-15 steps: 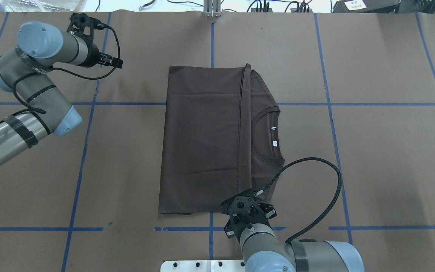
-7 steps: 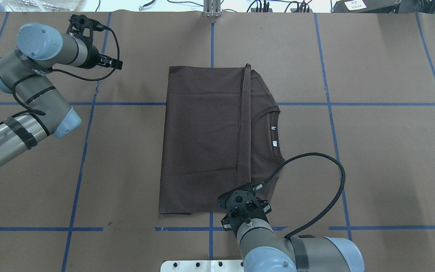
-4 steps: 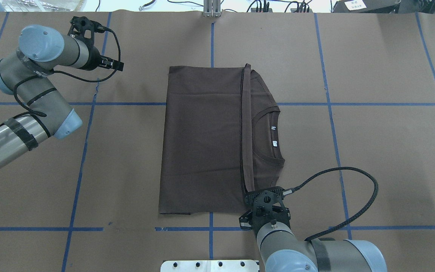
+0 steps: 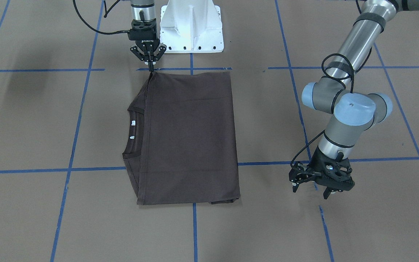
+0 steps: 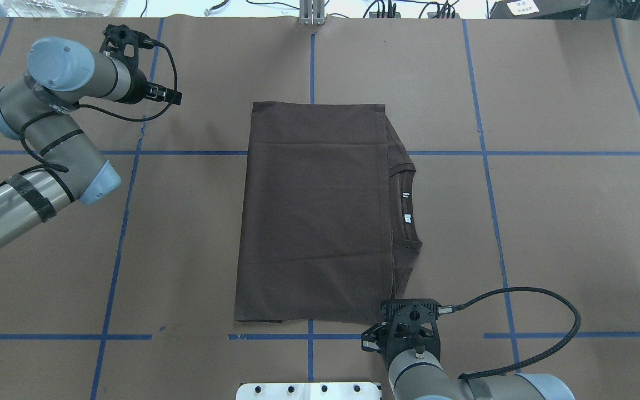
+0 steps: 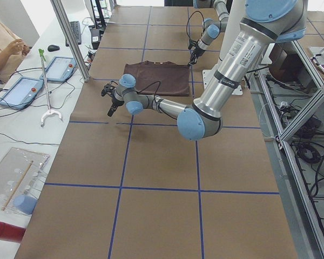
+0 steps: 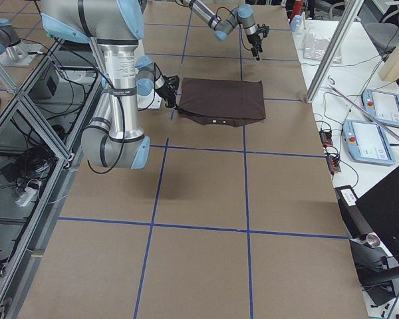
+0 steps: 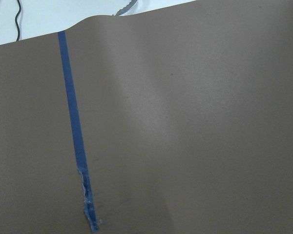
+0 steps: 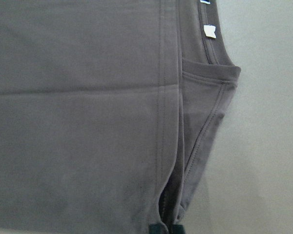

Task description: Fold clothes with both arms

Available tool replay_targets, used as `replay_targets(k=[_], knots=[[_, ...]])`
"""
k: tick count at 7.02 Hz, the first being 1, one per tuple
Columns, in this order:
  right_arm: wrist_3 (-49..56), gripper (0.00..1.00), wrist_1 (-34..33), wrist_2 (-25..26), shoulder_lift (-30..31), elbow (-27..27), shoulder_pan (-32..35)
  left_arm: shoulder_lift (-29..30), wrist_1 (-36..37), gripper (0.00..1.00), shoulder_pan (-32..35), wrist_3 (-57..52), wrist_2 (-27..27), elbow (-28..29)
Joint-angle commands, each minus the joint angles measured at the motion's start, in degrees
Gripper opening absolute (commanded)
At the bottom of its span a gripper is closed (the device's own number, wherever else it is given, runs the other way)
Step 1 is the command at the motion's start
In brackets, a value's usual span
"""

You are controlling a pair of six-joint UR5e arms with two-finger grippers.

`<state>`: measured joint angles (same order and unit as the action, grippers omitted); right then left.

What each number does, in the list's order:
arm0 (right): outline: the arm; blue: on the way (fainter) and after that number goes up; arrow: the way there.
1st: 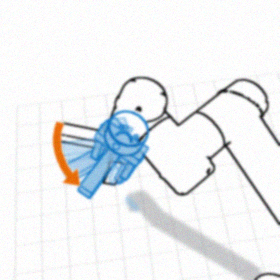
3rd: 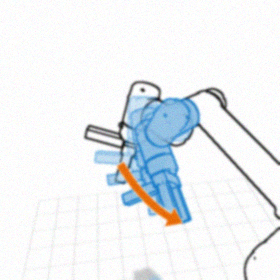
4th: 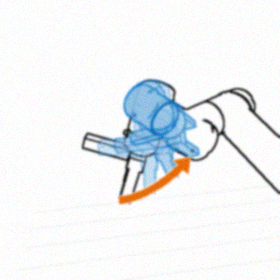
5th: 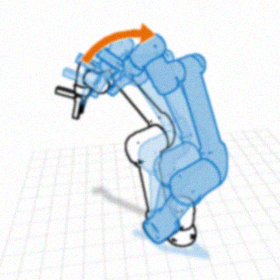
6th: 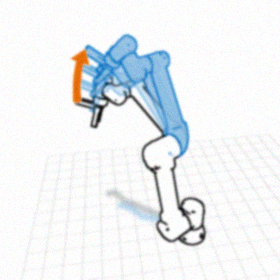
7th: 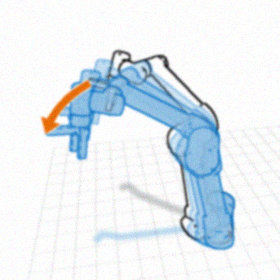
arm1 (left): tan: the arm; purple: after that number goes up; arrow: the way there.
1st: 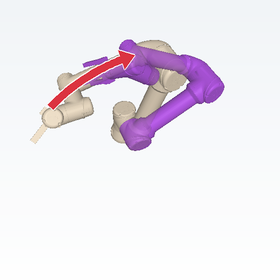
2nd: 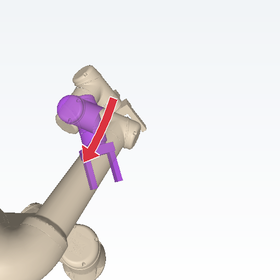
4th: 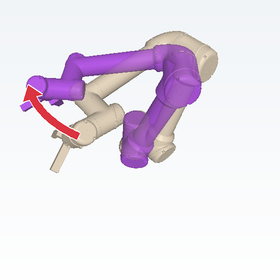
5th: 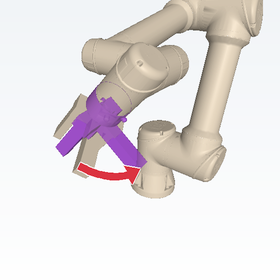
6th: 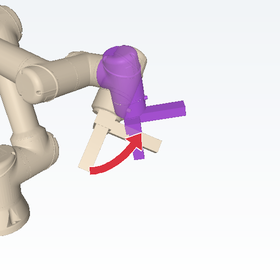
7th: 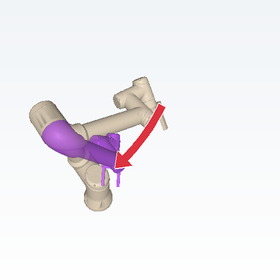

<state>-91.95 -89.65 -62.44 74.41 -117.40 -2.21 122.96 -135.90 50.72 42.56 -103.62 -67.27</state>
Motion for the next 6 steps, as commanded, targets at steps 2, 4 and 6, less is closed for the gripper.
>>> replay_targets(k=[2, 4, 6], knots=[[0.3, 1.00, 5.7, -2.6, 2.6, -8.0, 1.1, -0.8, 0.2, 1.00, -0.5, 3.1, -0.3, -3.6], [0.3, 1.00, 27.0, -4.0, 16.5, -7.9, 2.1, -5.2, 0.8, 1.00, -3.8, 12.0, -4.2, -14.0], [-2.3, 1.00, 35.8, -3.7, 19.8, -7.8, 4.1, -13.4, 0.8, 1.00, -12.7, 25.6, -3.3, -28.5]])
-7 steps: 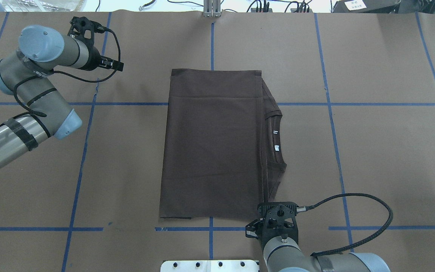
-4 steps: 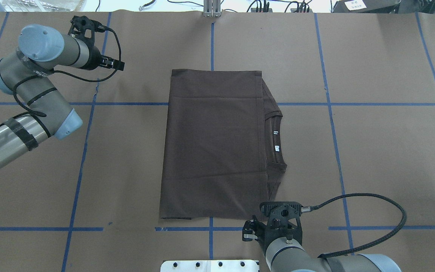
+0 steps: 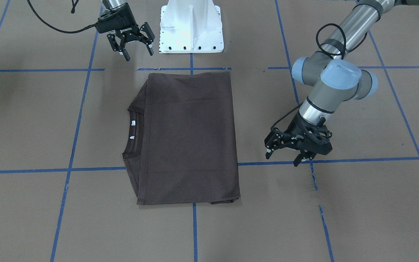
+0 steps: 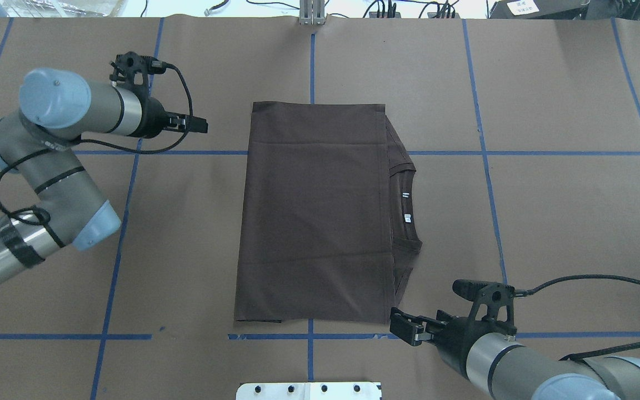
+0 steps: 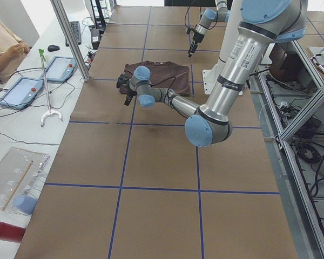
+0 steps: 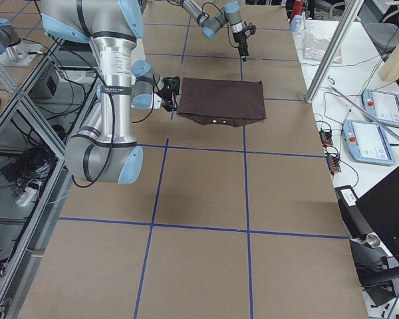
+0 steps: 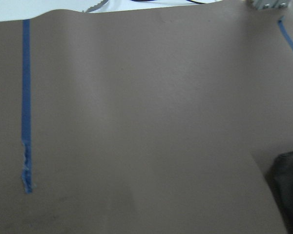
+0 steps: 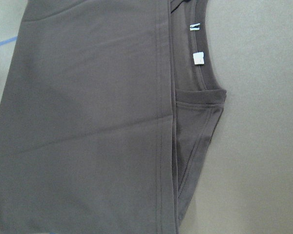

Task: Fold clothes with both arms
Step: 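Lower both grippers to the shirt's edge nearest the robot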

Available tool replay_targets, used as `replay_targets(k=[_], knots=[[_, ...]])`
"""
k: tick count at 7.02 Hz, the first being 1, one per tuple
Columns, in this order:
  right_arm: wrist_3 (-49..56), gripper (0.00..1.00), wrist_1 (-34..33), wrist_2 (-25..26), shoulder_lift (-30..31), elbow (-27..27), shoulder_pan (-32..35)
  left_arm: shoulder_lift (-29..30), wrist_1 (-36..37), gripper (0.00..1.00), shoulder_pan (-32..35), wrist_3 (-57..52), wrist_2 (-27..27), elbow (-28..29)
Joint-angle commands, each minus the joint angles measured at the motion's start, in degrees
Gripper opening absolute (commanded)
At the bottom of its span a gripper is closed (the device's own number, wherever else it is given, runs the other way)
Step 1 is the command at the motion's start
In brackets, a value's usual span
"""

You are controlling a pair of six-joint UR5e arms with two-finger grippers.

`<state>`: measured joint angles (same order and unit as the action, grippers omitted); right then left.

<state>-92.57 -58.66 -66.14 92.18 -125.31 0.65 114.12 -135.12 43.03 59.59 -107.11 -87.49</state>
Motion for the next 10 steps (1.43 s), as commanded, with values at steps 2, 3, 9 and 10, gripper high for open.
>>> replay_targets(k=[2, 3, 9, 10], knots=[[-6.5, 1.00, 4.7, 0.1, 1.4, 0.1, 3.3, -9.2, 0.1, 1.00, -18.5, 24.5, 11.5, -17.4], [-9.4, 1.00, 4.6, 0.1, 1.4, 0.1, 4.1, -10.1, 0.1, 0.96, -22.9, 31.0, 15.2, -18.8], [-10.8, 1.00, 4.6, 0.0, 1.2, 0.2, 5.5, -13.4, 2.3, 0.56, -33.2, 46.0, 25.6, -20.0], [-10.8, 1.00, 4.6, 0.0, 1.3, 0.3, 5.5, -13.5, 2.4, 0.56, -33.5, 46.0, 25.6, -19.8]])
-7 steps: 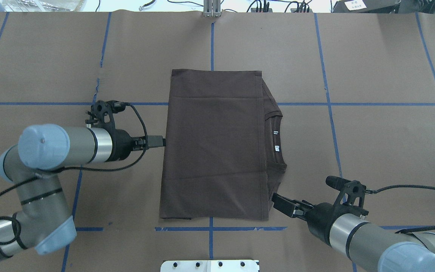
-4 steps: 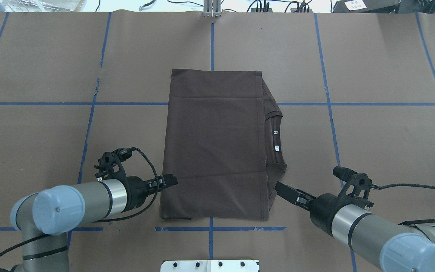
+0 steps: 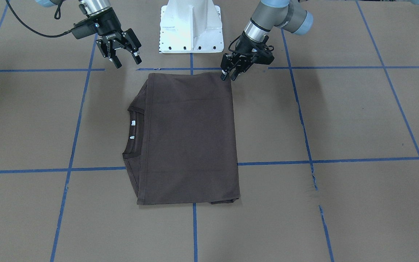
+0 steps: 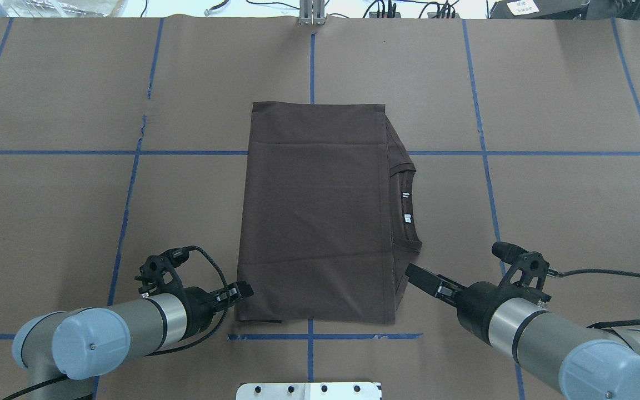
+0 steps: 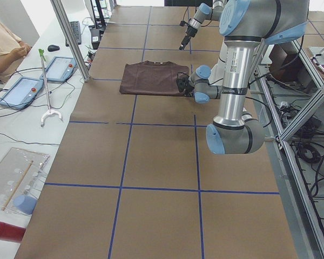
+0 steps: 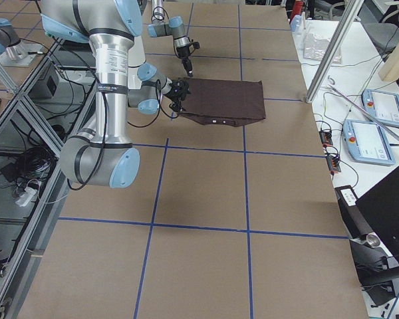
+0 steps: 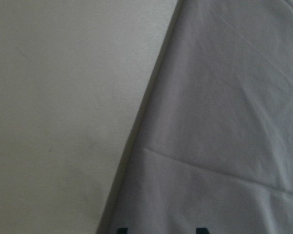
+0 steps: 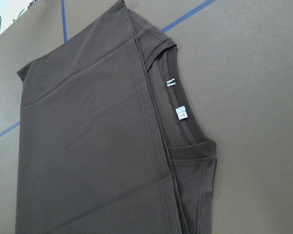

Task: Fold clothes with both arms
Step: 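Lower both grippers to the shirt's edge nearest the robot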

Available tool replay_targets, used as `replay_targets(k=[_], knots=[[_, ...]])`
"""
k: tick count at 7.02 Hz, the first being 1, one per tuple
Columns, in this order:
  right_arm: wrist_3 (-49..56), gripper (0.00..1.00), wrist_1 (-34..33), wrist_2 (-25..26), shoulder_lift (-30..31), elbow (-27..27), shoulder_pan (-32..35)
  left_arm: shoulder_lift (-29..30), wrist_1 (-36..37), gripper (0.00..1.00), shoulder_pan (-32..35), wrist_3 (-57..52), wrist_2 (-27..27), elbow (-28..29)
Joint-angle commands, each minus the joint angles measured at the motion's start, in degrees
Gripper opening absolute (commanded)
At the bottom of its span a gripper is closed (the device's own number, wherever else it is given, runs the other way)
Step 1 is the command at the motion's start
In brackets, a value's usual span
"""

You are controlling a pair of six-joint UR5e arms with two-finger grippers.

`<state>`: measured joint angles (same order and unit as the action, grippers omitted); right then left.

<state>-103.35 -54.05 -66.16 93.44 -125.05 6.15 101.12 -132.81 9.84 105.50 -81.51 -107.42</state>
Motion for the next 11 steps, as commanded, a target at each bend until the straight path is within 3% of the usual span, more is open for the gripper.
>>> replay_targets(k=[1, 4, 11], knots=[[0.0, 1.00, 0.0, 0.1, 0.1, 0.2, 0.1, -0.4, 0.1, 0.56, -1.1, 0.1, 0.0, 0.5], [0.0, 1.00, -0.1, 0.1, 0.1, 0.4, 0.1, 0.0, 0.0, 0.55, -1.8, 0.2, 0.0, 0.5], [0.0, 1.00, -0.1, 0.1, 0.1, 0.6, 0.1, 0.1, 0.0, 0.42, -2.8, 0.8, 0.1, 0.5]])
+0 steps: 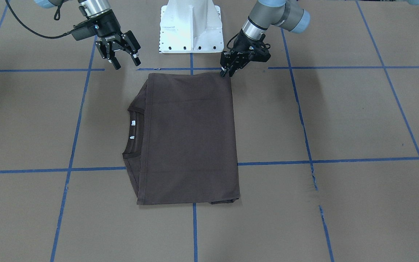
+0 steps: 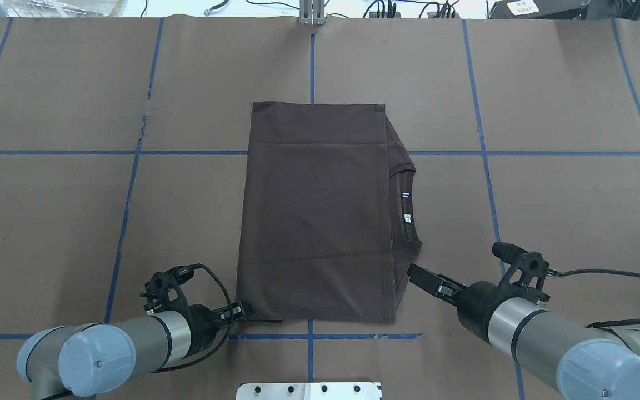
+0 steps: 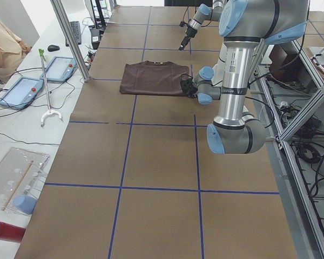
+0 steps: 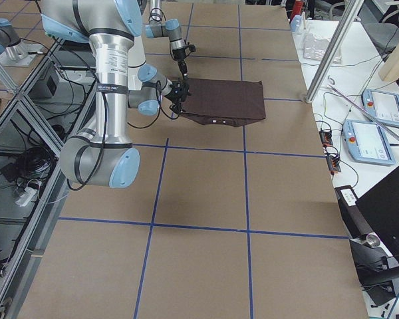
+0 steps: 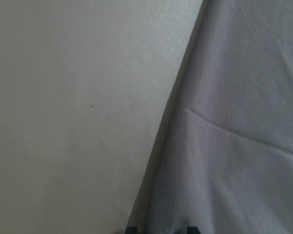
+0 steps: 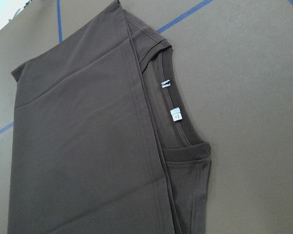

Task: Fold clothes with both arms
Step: 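Grasp the near edge corners of the shirt with both grippers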

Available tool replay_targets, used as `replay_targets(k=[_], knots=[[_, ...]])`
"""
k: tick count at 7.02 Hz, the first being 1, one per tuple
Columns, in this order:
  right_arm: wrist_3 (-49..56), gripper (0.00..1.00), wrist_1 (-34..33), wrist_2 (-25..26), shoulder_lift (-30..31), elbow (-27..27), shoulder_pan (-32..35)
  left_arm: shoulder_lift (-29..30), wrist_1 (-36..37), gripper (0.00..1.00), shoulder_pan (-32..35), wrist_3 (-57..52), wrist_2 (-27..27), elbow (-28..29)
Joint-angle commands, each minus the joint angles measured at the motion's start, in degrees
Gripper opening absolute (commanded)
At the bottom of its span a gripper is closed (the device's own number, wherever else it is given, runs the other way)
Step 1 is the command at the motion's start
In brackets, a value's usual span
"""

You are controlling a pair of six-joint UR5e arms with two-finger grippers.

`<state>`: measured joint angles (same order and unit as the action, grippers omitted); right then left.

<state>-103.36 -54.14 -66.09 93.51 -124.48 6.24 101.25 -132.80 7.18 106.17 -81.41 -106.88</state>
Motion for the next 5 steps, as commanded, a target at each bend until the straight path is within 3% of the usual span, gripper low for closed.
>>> replay_targets(k=[1, 2, 3, 5], knots=[[0.0, 1.00, 0.0, 0.0, 0.0, 0.0, 0.1, 0.1, 0.0, 0.31, -0.2, 0.2, 0.0, 0.0], [0.0, 1.00, 0.0, 0.0, 0.0, 0.1, 0.2, 0.1, 0.0, 0.09, -0.2, 0.1, 0.0, -0.1], [-0.1, 1.00, 0.0, 0.0, 0.0, 0.6, 0.3, 0.1, 0.0, 0.00, -0.2, 0.1, 0.1, -0.3], [-2.8, 1.00, -1.3, 0.0, -1.2, 0.9, 0.1, 0.1, 0.0, 0.00, -0.2, -0.1, 0.8, -0.4]])
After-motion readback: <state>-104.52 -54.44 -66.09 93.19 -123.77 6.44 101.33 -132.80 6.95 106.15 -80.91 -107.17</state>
